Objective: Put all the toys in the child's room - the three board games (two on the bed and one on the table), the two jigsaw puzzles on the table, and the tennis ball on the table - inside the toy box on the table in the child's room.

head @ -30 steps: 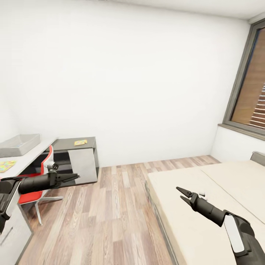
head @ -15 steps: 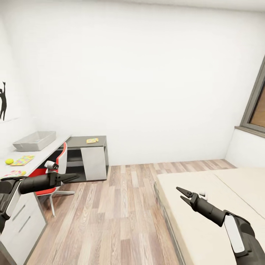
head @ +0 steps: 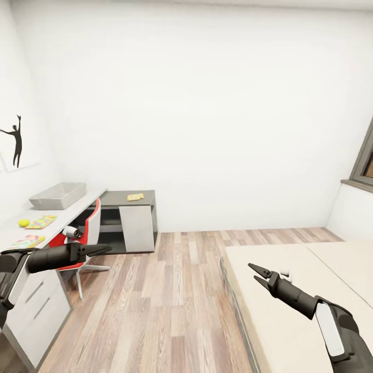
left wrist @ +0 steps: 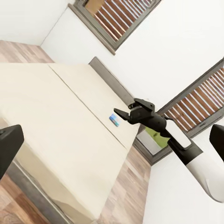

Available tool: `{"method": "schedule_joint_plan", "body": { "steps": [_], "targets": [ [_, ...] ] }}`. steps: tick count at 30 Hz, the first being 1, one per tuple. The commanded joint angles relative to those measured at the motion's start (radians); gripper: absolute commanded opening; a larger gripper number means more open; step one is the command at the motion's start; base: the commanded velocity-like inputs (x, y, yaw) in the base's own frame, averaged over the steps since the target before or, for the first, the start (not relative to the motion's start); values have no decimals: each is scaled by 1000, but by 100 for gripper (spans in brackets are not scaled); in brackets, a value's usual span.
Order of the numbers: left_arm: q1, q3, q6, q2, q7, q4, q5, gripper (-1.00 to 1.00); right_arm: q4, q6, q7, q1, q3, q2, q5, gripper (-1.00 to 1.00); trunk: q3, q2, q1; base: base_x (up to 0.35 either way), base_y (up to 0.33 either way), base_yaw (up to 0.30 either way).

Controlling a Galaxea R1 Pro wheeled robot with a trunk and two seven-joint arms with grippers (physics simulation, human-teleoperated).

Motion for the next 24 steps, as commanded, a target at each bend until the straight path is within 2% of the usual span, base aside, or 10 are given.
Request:
{"method": "schedule_joint_plan", "body": {
  "steps": [1,17,24],
  "targets": [
    [0,0,11,0,-4,0,0,100,0,5,3,0,-1,0,0,100,0,-1,0,0,-10,41],
    [0,0,11,0,-6,0,2,100,0,5,3,0,0,0,0,100,0,-1,0,-31,-2,7],
    [0,1,11,0,-7,0,2,100,0,5,6,0,0,0,0,100,0,-1,0,-3,0,86]
  ]
}}
